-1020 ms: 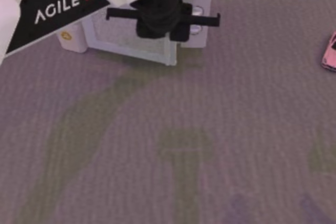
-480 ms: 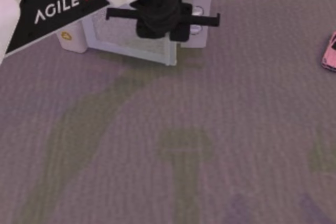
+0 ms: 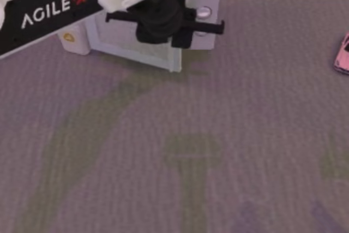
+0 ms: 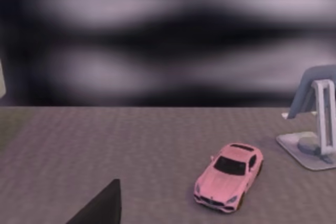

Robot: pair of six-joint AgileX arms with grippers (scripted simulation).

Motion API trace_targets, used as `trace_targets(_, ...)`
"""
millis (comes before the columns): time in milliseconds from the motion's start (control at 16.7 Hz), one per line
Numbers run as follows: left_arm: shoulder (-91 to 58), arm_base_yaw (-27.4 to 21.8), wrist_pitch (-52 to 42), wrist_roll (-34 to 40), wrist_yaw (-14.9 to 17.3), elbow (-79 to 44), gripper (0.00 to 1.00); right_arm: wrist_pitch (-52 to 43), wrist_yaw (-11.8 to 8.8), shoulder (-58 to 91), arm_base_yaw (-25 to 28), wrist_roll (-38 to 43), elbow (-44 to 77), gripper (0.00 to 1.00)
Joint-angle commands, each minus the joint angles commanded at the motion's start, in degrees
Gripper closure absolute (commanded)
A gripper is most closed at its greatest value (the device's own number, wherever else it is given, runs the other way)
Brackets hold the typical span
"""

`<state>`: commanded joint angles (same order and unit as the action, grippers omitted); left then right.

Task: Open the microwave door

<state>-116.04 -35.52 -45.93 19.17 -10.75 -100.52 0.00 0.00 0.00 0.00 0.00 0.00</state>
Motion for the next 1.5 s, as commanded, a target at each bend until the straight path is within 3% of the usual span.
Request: trace_targets(1500, 2.1, 0.5, 1.5, -2.4, 1.1, 3.1, 1.0, 0.0, 0.0, 0.0, 0.0, 0.0, 0.0, 0.0)
